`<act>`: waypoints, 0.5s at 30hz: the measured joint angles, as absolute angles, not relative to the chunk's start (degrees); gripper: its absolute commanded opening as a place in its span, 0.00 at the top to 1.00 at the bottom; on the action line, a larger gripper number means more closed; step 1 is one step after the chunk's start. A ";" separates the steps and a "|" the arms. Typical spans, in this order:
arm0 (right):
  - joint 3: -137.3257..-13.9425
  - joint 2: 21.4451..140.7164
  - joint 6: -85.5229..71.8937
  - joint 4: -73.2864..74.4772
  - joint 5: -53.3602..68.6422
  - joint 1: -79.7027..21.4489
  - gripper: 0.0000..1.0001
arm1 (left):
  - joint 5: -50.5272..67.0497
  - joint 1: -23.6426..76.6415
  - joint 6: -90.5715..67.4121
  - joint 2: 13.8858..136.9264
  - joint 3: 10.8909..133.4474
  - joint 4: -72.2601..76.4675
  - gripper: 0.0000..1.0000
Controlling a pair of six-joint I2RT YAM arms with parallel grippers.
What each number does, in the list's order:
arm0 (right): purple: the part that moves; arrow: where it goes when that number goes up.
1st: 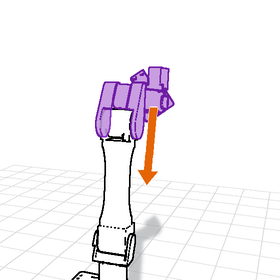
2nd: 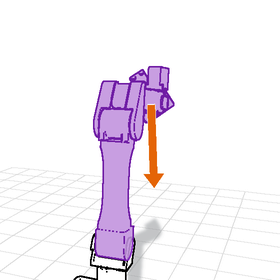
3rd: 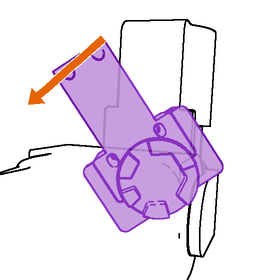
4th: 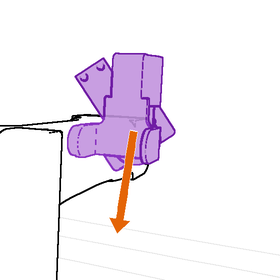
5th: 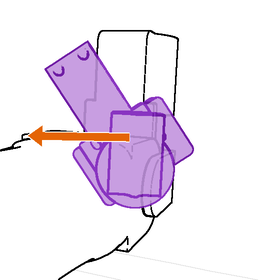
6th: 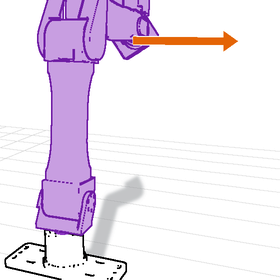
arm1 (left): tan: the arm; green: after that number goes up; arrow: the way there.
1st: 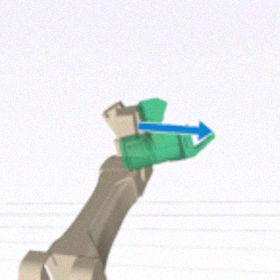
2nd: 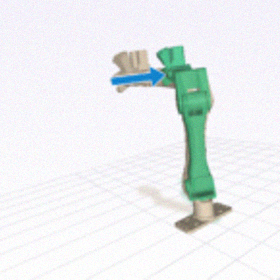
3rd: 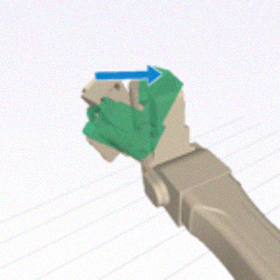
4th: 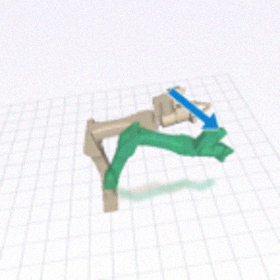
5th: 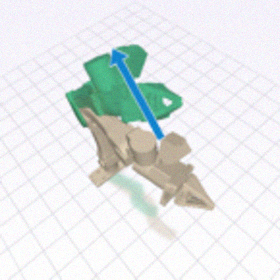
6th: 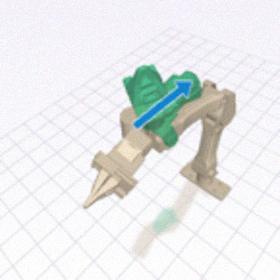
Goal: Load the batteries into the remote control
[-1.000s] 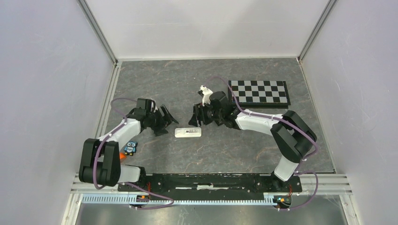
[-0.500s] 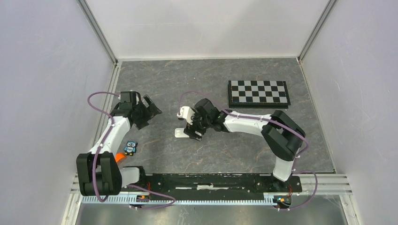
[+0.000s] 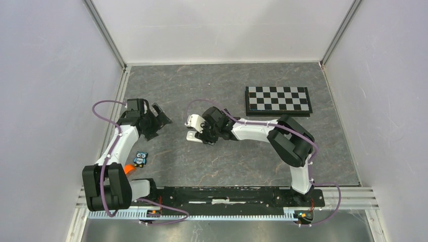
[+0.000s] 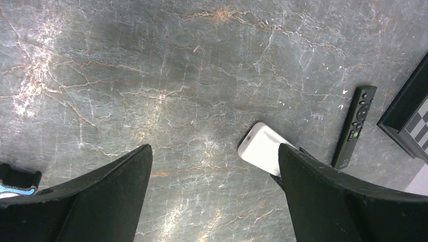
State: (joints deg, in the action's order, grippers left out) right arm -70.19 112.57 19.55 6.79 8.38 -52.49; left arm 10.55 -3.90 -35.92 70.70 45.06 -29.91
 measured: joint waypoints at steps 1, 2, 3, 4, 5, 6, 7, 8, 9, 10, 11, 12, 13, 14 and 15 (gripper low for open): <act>-70.22 112.57 18.98 6.52 7.81 -52.51 0.66 | 10.57 -3.92 -35.92 70.70 45.06 -29.91 0.00; -70.22 112.57 17.82 6.15 7.16 -52.51 0.68 | 10.59 -3.95 -35.92 70.67 45.06 -29.93 0.00; -70.22 112.57 16.82 5.80 6.70 -52.51 0.69 | 10.59 -3.95 -35.92 70.63 45.06 -29.93 0.00; -70.19 112.57 15.18 5.17 5.43 -52.53 0.69 | 10.59 -3.97 -35.92 70.52 45.06 -30.00 0.00; -70.13 112.57 13.69 4.56 3.55 -52.58 0.69 | 10.59 -4.01 -35.92 70.37 45.06 -30.11 0.00; -69.84 112.57 11.51 3.79 0.84 -52.47 0.70 | 10.59 -4.03 -35.92 70.06 45.08 -30.37 0.00; -69.71 112.57 9.80 3.44 -1.13 -52.36 0.70 | 10.59 -4.05 -35.94 69.65 45.19 -30.87 0.00; -69.56 112.57 7.07 3.03 -4.51 -52.18 0.70 | 10.61 -4.05 -35.92 69.23 45.45 -31.53 0.00; -69.38 112.57 4.80 2.83 -7.09 -52.03 0.70 | 10.61 -4.05 -35.94 68.82 45.74 -31.92 0.00; -69.17 112.53 2.11 2.63 -9.91 -51.94 0.70 | 10.66 -4.05 -35.92 68.45 46.22 -32.58 0.00; -68.97 112.46 -0.38 2.61 -12.38 -51.77 0.70 | 10.72 -4.05 -35.92 67.99 46.63 -33.08 0.00; -68.75 112.36 -2.96 2.66 -14.52 -51.55 0.69 | 10.81 -4.05 -35.92 67.57 46.92 -33.39 0.00; -68.71 112.33 -4.95 2.74 -15.81 -51.40 0.69 | 11.00 -4.05 -35.92 66.98 47.18 -33.78 0.00; -68.71 112.33 -6.85 2.90 -16.93 -51.20 0.68 | 11.11 -4.05 -35.92 66.50 47.29 -34.13 0.00; -68.84 112.33 -8.82 3.29 -17.54 -51.07 0.68 | 11.27 -4.05 -35.92 65.82 47.31 -34.44 0.00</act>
